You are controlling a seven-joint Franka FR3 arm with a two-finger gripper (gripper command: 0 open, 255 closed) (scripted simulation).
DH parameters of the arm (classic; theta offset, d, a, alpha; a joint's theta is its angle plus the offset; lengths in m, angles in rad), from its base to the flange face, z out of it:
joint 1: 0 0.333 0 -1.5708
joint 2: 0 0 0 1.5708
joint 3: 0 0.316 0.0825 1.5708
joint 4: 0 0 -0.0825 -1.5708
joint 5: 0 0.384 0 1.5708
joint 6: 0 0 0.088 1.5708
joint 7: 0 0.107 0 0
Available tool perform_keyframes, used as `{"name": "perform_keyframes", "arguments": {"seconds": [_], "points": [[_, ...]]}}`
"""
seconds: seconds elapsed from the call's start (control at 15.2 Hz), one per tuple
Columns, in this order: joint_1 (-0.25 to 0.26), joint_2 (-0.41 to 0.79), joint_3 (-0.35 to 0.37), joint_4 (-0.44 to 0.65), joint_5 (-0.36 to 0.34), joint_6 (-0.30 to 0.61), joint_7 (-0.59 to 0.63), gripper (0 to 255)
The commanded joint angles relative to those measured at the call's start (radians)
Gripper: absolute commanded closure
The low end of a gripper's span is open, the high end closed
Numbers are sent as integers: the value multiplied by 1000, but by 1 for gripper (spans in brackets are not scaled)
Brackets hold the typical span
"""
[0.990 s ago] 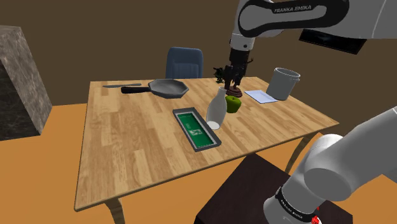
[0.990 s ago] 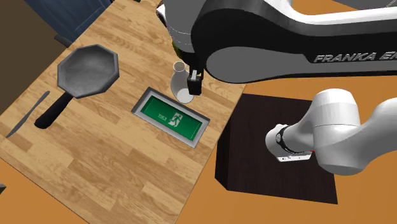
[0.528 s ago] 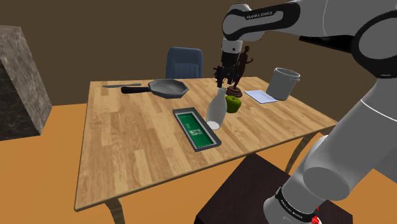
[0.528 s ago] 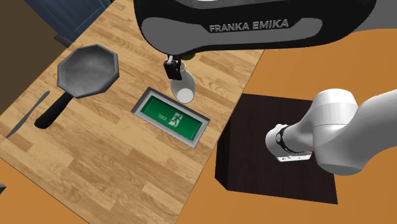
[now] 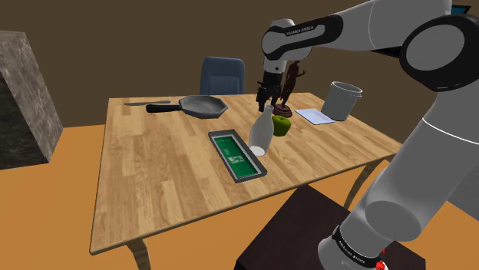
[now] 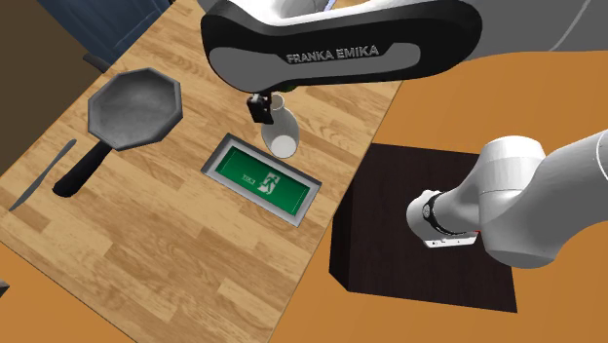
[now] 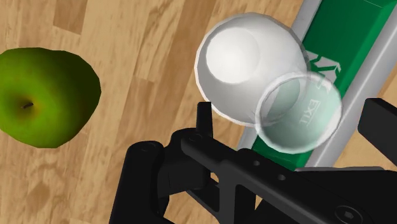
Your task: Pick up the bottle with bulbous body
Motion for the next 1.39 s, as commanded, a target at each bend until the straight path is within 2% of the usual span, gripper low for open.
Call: {"name": "perform_keyframes", "arguments": {"seconds": [0.0, 0.13, 0.2, 0.79, 1.32], "points": [[0, 6, 0, -14, 2, 21, 0, 0], [0, 7, 0, -14, 2, 21, 0, 0], [0, 6, 0, -15, 1, 21, 0, 255], [0, 7, 0, -14, 2, 21, 0, 255], [1, -12, 1, 73, -3, -84, 3, 255]]}}
